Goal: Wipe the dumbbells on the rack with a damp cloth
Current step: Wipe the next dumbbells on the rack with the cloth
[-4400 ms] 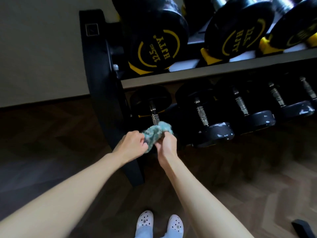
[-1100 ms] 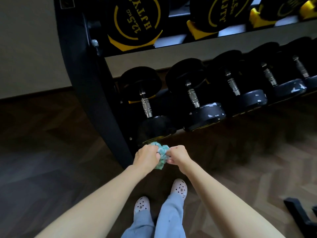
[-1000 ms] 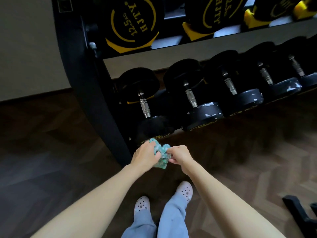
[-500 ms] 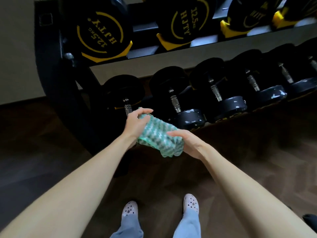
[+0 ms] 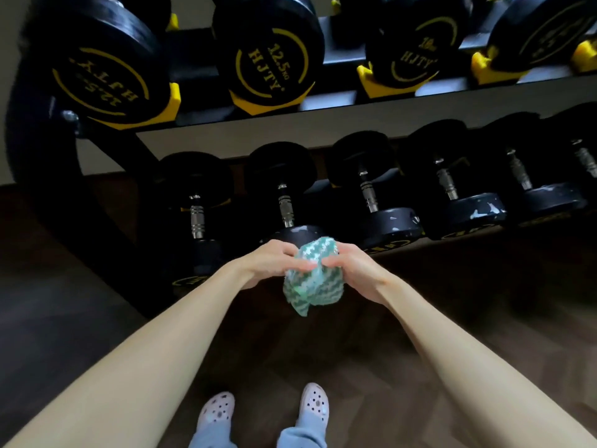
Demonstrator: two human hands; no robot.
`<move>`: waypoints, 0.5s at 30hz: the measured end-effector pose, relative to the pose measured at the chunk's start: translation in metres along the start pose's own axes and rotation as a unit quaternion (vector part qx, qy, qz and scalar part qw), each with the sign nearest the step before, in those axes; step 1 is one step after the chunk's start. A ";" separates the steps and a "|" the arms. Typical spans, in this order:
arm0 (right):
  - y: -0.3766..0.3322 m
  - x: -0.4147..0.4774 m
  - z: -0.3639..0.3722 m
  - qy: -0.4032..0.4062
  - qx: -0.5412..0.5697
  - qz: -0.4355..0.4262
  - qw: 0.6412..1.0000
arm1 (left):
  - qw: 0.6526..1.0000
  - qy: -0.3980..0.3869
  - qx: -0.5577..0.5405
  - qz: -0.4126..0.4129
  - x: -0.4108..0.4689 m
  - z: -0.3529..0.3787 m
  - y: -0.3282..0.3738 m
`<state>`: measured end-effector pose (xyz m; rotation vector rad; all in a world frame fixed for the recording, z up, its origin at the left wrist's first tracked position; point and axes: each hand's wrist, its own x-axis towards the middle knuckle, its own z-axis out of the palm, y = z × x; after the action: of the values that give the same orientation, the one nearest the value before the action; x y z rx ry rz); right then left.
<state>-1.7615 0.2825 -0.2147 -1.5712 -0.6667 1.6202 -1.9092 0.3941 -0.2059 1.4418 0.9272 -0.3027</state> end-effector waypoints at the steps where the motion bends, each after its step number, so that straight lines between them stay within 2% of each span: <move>1: 0.001 0.001 -0.006 0.045 -0.020 0.003 0.999 | 1.000 -0.001 0.013 -0.004 0.004 0.005 0.005; 3: 0.006 0.004 -0.017 0.105 -0.001 -0.002 0.994 | 1.000 0.004 -0.019 0.001 0.010 0.014 0.012; 4: 0.010 0.006 -0.025 0.099 0.030 -0.003 0.995 | 0.999 0.003 -0.051 0.008 0.012 0.018 0.016; 6: 0.019 0.007 -0.040 0.009 0.079 0.008 0.997 | 0.996 -0.011 -0.083 0.020 0.018 0.022 0.020; 8: 0.027 0.007 -0.048 -0.090 0.095 0.026 0.991 | 0.997 -0.017 -0.069 0.023 0.024 0.022 0.024; 10: 0.034 0.010 -0.050 -0.119 0.093 0.033 0.988 | 0.999 -0.012 -0.044 0.029 0.030 0.020 0.025; 12: 0.038 0.016 -0.052 -0.083 0.084 0.016 0.993 | 0.998 0.021 -0.037 0.038 0.037 0.019 0.027; 15: 0.035 0.023 -0.056 0.047 0.142 -0.014 0.989 | 0.978 0.179 -0.093 0.055 0.054 0.016 0.028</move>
<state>-1.7111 0.2732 -0.2619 -1.4134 -0.3864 1.5349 -1.8500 0.4026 -0.2257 1.3902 1.1278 0.1295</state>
